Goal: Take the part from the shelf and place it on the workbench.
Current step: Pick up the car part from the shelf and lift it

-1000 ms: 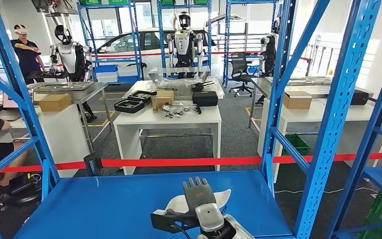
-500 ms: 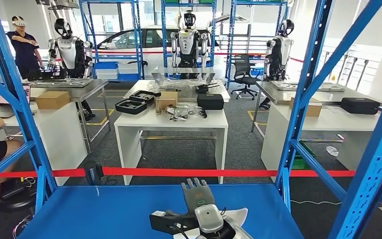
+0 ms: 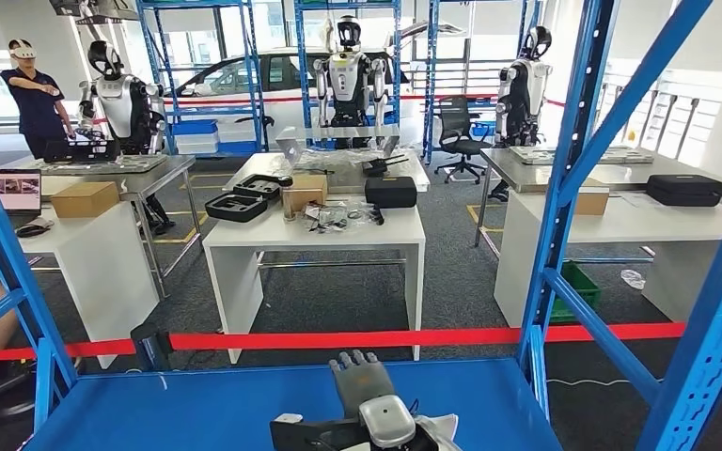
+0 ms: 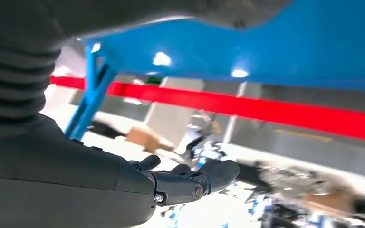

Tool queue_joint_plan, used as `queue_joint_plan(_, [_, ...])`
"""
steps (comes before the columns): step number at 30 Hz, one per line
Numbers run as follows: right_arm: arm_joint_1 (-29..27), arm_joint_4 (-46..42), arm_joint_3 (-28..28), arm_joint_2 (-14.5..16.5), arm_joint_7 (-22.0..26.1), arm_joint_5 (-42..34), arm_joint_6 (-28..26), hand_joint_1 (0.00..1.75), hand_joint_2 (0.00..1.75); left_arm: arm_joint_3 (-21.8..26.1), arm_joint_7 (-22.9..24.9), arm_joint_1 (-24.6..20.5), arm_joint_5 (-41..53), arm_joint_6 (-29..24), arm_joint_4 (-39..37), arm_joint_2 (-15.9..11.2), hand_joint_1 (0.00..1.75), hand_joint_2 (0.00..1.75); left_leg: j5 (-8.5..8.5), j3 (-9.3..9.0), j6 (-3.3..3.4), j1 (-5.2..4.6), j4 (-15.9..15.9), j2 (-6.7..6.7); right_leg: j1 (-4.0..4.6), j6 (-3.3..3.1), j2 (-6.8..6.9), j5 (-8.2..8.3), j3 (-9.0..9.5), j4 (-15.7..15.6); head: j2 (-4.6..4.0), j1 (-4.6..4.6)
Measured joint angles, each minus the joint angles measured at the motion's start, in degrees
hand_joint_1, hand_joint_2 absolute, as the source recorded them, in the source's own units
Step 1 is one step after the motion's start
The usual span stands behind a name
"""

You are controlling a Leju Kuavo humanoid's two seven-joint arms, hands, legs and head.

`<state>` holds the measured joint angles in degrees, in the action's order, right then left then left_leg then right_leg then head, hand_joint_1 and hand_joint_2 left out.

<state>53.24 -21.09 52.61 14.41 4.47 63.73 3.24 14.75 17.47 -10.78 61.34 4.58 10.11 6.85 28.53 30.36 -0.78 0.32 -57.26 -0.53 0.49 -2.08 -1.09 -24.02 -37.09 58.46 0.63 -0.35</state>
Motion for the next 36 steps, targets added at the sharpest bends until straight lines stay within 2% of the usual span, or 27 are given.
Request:
queue_joint_plan(4, [-0.69, -0.38, 0.01, 1.04, 1.04, -0.96, 0.60, 0.00, 1.75, 0.08, 0.02, -0.38, 0.00, -0.08, 0.01, 0.05, 0.00, 0.00, 0.46, -0.76, -0.27, 0.01, 0.96, 0.14, 0.11, -0.37, 0.02, -0.35, 0.33, 0.00, 0.00, -0.04])
queue_joint_plan(9, [-0.98, -0.89, 0.03, 1.30, 2.14, -2.47, 1.47, 0.00, 1.75, 0.13, 0.01, -0.40, 0.05, -0.08, 0.01, 0.04, 0.00, 0.00, 0.46, -0.79, -0.74, 0.01, 1.05, 0.16, 0.13, -0.48, 0.04, -0.44, 0.68, 0.00, 0.00, -0.05])
queue_joint_plan(21, [-1.86, -1.70, 0.18, 1.33, 3.57, -4.38, 1.96, 0.00, 1.75, 0.30, 0.02, -0.40, 0.25, -0.06, 0.01, 0.03, 0.00, 0.00, 0.37, -1.16, -0.86, -0.14, 0.99, 0.14, -0.04, -0.36, 0.08, -0.33, 0.87, -0.12, 0.00, -0.02])
queue_joint_plan(27, [-2.62, -2.02, 1.31, 1.36, 2.74, -5.61, 4.72, 0.00, 1.75, 0.40, 0.33, -0.41, 0.57, -0.05, 0.01, 0.03, 0.00, 0.00, 0.40, -1.13, -0.81, -0.15, 0.99, 0.14, -0.04, -0.35, 0.08, -0.34, 0.87, -0.16, -0.01, -0.02])
queue_joint_plan(36, [-3.01, -2.02, 1.99, 1.46, 2.41, -5.69, 5.51, 0.00, 1.75, 0.46, 0.35, -0.41, 0.61, -0.06, 0.01, 0.03, 0.00, 0.00, 0.40, -1.14, -0.81, -0.15, 0.99, 0.14, -0.03, -0.35, 0.08, -0.34, 0.87, -0.16, 0.00, -0.02])
